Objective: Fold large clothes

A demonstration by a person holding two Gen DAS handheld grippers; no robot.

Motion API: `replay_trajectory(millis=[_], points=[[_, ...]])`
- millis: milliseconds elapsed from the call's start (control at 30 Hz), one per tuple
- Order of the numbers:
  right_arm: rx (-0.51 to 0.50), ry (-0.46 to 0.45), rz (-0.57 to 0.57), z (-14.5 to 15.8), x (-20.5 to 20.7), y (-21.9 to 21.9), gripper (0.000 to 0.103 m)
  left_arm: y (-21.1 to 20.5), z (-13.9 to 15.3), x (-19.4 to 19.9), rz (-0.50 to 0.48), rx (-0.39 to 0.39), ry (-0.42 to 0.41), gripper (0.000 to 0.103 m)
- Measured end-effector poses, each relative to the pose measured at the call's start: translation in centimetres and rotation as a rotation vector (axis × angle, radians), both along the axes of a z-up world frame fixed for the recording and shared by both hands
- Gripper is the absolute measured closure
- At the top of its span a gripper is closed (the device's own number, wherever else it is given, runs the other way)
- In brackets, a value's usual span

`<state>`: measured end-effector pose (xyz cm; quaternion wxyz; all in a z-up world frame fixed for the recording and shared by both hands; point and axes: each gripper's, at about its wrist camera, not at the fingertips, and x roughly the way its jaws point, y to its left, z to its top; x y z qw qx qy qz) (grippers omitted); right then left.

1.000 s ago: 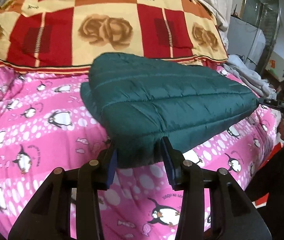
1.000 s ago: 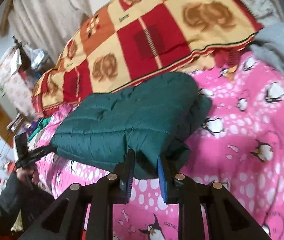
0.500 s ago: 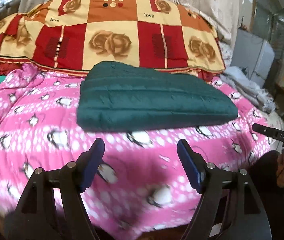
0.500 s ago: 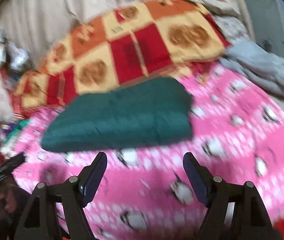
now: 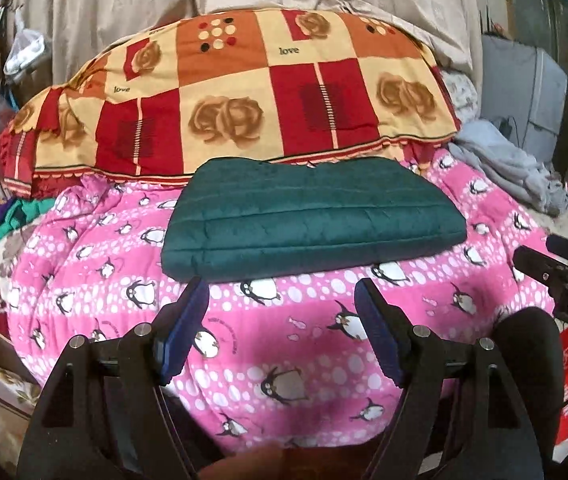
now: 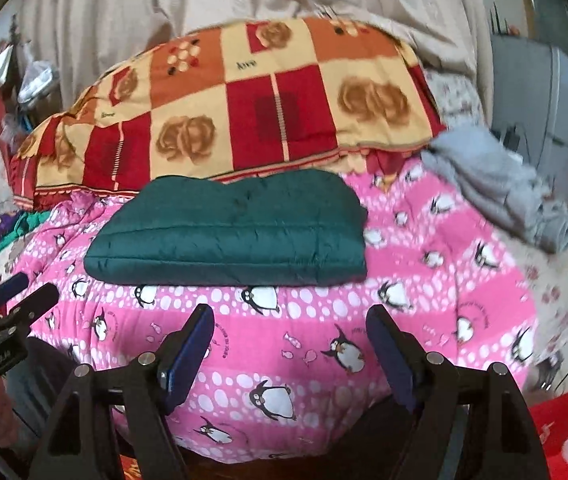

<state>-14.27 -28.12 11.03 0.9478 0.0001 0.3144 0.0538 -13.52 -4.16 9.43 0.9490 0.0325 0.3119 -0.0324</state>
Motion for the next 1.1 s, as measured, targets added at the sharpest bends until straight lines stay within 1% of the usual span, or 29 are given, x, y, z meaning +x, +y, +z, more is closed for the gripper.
replay_trajectory(millis=[67,100,133,233,267,300,333,367,633,1100], points=[[-0.009,-0.013,0.023,0.4,-0.5,0.6,0.027,-0.4,0.4,-0.4,-0.002,-0.002,-0.003,0.027],[-0.010,-0.015,0.035,0.5,-0.8,0.8,0.027,-0.7,0.5,-0.8,-0.003,-0.004,-0.003,0.023],[-0.012,-0.018,0.043,0.6,-1.0,1.0,0.027,-0.7,0.7,-1.1,-0.003,-0.011,-0.004,0.021],[-0.024,-0.032,0.070,1.0,-1.7,1.8,0.027,-1.0,1.3,-1.8,0.004,-0.031,-0.014,0.020],[-0.029,-0.038,0.079,1.2,-1.9,2.0,0.027,-1.0,1.4,-2.0,0.006,-0.035,-0.016,0.017],[-0.034,-0.042,0.082,1.2,-2.0,2.1,0.027,-1.1,1.6,-2.0,0.005,-0.036,-0.017,0.007],[-0.038,-0.044,0.082,1.3,-2.1,2.1,0.027,-1.1,1.7,-2.1,0.003,-0.037,-0.020,0.002],[-0.040,-0.045,0.082,1.3,-2.1,2.1,0.027,-1.1,1.8,-2.1,-0.001,-0.037,-0.027,0.000],[-0.037,-0.052,0.065,1.6,-2.3,1.6,0.027,-1.1,2.0,-2.5,-0.002,-0.035,-0.035,0.000],[-0.058,-0.050,0.054,1.7,-2.2,1.5,0.027,-0.3,1.8,-2.2,0.036,-0.042,-0.021,0.000]])
